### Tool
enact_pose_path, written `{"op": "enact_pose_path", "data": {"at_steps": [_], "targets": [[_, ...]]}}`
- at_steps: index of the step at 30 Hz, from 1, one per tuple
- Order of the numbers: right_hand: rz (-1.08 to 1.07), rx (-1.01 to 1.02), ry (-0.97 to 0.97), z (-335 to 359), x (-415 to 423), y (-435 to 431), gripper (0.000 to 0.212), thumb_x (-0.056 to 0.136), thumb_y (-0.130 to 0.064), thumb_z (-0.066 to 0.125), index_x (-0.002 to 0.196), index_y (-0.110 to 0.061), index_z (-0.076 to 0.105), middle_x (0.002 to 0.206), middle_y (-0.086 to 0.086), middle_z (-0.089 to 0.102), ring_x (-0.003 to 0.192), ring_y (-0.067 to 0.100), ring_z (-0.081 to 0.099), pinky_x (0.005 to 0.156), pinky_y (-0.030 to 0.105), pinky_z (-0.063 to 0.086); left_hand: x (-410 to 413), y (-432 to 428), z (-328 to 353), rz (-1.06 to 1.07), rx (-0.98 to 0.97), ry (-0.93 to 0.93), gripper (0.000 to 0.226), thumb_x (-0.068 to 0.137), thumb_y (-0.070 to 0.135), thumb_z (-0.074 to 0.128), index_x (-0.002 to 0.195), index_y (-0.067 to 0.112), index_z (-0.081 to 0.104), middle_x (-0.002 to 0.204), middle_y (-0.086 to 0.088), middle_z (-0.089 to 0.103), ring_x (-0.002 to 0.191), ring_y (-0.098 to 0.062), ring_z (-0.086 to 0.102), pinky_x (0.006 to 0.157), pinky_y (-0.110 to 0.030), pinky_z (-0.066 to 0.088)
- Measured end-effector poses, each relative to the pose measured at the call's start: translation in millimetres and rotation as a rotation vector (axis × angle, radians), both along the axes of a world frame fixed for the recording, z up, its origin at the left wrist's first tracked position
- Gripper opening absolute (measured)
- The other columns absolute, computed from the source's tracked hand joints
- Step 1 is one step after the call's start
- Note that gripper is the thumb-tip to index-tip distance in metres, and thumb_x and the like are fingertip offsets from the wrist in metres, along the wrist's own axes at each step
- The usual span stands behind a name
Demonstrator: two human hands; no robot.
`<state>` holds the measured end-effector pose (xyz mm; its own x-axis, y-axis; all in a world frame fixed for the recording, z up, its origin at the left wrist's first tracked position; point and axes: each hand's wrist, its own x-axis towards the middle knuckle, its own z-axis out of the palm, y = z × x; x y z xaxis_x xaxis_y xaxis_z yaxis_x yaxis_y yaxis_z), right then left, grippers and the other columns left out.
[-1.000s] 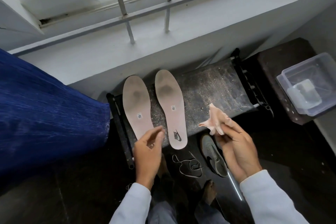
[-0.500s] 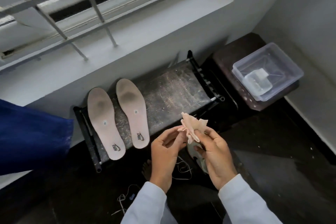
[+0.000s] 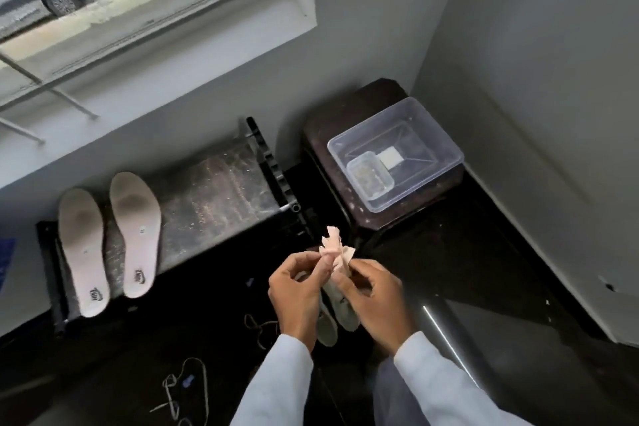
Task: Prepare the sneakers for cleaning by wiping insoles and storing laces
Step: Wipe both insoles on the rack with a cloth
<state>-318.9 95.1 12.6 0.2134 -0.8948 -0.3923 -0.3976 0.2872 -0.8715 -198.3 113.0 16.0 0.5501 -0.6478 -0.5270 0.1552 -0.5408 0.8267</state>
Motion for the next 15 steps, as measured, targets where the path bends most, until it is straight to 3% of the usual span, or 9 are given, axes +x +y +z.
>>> {"op": "enact_pose_path", "data": {"at_steps": [3, 6, 9, 12, 15], "targets": [[-0.039, -0.025, 0.098, -20.0, -24.1, -32.7, 0.026, 0.083, -0.035, 0.072, 0.106, -0.022, 0.072, 0.098, -0.011, 0.067, 0.088, 0.002, 0.064, 0.074, 0.004, 0.045, -30.3, -26.4, -10.1, 0.004, -0.025, -0.007, 0.003, 0.084, 0.019, 0.078, 0.086, 0.019, 0.079, 0.085, 0.000, 0.078, 0.086, -0.016, 0.075, 0.088, -0.047, 0.059], [-0.043, -0.074, 0.198, -40.4, -39.3, -74.3, 0.019, 0.087, -0.032, 0.068, 0.099, -0.019, 0.073, 0.093, -0.006, 0.066, 0.085, 0.007, 0.060, 0.067, 0.002, 0.037, -50.1, -56.1, -33.1, -0.049, -0.061, -0.055, 0.014, 0.089, 0.015, 0.070, 0.093, 0.025, 0.080, 0.091, 0.005, 0.079, 0.091, -0.011, 0.074, 0.090, -0.044, 0.058], [-0.072, -0.095, 0.247, -65.0, -43.2, -117.5, 0.016, 0.090, -0.027, 0.065, 0.094, -0.014, 0.073, 0.091, 0.003, 0.071, 0.085, 0.015, 0.063, 0.069, 0.018, 0.040, -59.4, -86.8, -56.1, -0.117, -0.069, -0.137, 0.022, 0.090, 0.014, 0.066, 0.099, 0.029, 0.078, 0.096, 0.012, 0.078, 0.096, -0.006, 0.072, 0.095, -0.041, 0.056], [-0.113, -0.098, 0.251, -86.6, -37.6, -155.3, 0.017, 0.091, -0.027, 0.063, 0.095, -0.012, 0.071, 0.092, 0.002, 0.072, 0.088, 0.019, 0.065, 0.081, 0.034, 0.052, -62.7, -117.9, -72.9, -0.198, -0.099, -0.196, 0.023, 0.092, 0.011, 0.064, 0.108, 0.019, 0.077, 0.103, 0.008, 0.077, 0.098, -0.006, 0.071, 0.094, -0.036, 0.057], [-0.155, -0.101, 0.275, -104.2, -34.4, -182.6, 0.013, 0.092, -0.026, 0.062, 0.096, -0.016, 0.069, 0.094, -0.001, 0.069, 0.094, 0.019, 0.063, 0.085, 0.040, 0.054, -63.5, -141.4, -90.1, -0.247, -0.082, -0.195, 0.025, 0.094, 0.010, 0.060, 0.114, 0.014, 0.074, 0.109, 0.003, 0.076, 0.101, -0.014, 0.071, 0.094, -0.039, 0.057]]}}
